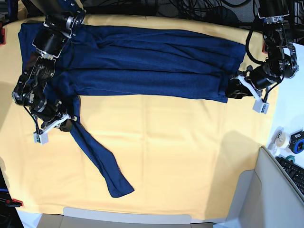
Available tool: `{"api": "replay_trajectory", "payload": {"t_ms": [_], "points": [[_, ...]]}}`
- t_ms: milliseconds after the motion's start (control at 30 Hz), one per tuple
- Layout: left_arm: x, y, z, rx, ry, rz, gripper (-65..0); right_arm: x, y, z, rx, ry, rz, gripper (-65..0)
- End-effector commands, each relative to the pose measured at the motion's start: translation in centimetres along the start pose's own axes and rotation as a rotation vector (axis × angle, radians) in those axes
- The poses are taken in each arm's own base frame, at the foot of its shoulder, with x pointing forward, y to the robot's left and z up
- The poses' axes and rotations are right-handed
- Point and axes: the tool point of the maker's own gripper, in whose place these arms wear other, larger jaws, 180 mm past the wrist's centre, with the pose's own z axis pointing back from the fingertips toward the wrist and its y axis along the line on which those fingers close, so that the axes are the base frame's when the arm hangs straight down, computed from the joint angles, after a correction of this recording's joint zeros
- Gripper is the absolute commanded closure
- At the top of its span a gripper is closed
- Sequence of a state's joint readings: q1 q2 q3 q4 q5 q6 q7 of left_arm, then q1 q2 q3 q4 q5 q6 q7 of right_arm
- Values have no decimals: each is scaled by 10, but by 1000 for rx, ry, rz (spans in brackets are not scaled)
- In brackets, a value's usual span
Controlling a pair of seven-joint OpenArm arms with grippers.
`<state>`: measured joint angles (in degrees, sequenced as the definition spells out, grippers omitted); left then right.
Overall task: Fold the T-shirt properly
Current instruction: 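Grasp the trailing sleeve with the right gripper and fold it over the body, then grasp the sleeve cuff with the right gripper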
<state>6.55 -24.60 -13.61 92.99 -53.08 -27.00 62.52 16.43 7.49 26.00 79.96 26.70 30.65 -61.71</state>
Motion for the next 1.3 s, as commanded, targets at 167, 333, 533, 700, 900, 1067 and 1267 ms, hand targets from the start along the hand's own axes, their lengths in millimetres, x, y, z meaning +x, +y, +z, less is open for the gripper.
{"api": "replay_trajectory", "payload": {"t_ms": [167, 333, 533, 700, 900, 1067, 1267], "points": [[19, 1, 5, 3, -48, -25, -173, 2, 51, 57, 6, -110, 264, 0], [19, 1, 5, 2, -49, -24, -173, -30, 79, 90, 23, -85, 367, 0], [17, -2, 2, -6, -52, -13, -173, -78, 83, 95, 49, 30, 357, 0], [17, -2, 2, -6, -52, -13, -173, -105, 93, 96, 89, 97, 355, 0], [18, -2, 2, -7, -53, -13, -173, -139, 111, 98, 163, 191, 396, 0], [18, -2, 2, -7, -55, -13, -173, -159, 127, 100, 218, 239, 400, 0], [18, -2, 2, -8, -57, -12, -173, -181, 141, 104, 279, 300, 429, 0]]}}
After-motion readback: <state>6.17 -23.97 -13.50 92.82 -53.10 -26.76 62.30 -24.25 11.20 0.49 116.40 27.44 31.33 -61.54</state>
